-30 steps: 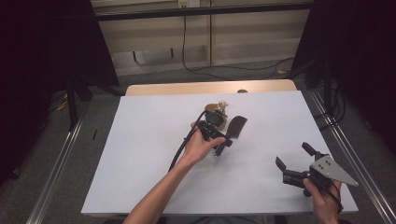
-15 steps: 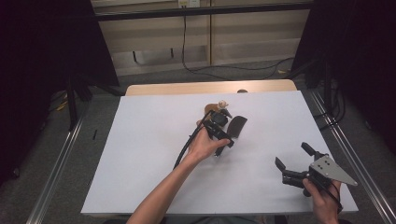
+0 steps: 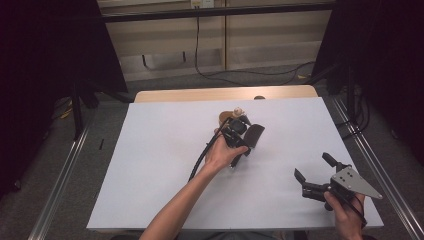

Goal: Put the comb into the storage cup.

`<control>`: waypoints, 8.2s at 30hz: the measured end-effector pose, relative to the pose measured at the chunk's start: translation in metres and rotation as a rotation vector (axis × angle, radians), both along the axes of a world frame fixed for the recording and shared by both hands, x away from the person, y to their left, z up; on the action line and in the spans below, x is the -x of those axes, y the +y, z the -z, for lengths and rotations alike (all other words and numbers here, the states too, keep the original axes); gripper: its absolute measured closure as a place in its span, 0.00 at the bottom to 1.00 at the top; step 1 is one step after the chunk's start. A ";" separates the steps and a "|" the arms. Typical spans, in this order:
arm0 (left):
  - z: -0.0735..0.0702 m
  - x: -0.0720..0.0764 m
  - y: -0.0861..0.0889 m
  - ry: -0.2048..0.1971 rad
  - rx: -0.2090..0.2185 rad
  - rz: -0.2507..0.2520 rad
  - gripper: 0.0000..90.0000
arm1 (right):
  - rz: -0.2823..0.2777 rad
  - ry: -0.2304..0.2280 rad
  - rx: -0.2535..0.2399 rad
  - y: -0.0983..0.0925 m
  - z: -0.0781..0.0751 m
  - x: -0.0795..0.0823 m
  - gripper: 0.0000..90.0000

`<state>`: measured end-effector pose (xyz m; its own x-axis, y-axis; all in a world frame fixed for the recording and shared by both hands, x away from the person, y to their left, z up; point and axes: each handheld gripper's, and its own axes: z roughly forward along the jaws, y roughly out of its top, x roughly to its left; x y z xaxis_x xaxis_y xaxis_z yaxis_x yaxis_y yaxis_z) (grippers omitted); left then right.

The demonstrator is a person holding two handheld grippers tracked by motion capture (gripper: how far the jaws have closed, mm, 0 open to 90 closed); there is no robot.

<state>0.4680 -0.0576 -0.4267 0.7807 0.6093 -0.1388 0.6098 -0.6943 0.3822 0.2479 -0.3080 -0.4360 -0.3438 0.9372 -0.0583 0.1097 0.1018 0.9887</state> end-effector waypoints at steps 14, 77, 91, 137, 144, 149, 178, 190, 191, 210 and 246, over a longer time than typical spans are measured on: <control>0.001 0.002 -0.005 -0.058 -0.033 -0.023 0.61 | -0.004 0.000 0.001 0.000 0.000 0.001 0.00; -0.019 0.011 0.004 -0.068 0.085 -0.056 0.81 | -0.003 -0.001 0.004 0.000 0.000 0.000 0.00; -0.030 0.021 0.016 -0.112 0.215 -0.033 0.81 | 0.002 0.001 0.006 0.000 0.000 0.000 0.00; -0.069 0.044 0.084 -0.454 0.537 -0.021 0.81 | 0.001 0.001 0.002 0.001 0.000 -0.001 0.00; -0.068 0.044 0.091 -0.488 0.573 -0.033 0.81 | 0.002 0.002 0.003 0.001 0.001 -0.001 0.00; -0.068 0.041 0.097 -0.513 0.599 -0.017 0.81 | 0.002 0.002 0.004 0.001 0.001 -0.001 0.00; -0.076 0.028 0.102 -0.660 0.715 -0.082 0.81 | 0.002 -0.001 0.001 0.000 0.000 0.000 0.00; -0.093 0.016 0.101 -0.682 0.711 -0.107 0.81 | -0.002 -0.002 0.000 0.000 0.000 -0.001 0.00; -0.092 0.015 0.101 -0.684 0.708 -0.116 0.81 | -0.003 -0.002 -0.002 0.000 0.000 0.000 0.00; -0.097 -0.003 0.092 -0.700 0.713 -0.149 0.81 | -0.005 -0.005 -0.002 0.000 0.000 -0.001 0.00; -0.077 -0.034 0.068 -0.686 0.735 -0.164 0.81 | -0.005 0.000 -0.030 -0.001 0.000 -0.001 0.00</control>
<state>0.5025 0.0106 -0.3501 0.7469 0.6606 -0.0755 0.1653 -0.0745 0.9834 0.2486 -0.3088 -0.4360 -0.3487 0.9367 -0.0305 0.1091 0.0729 0.9914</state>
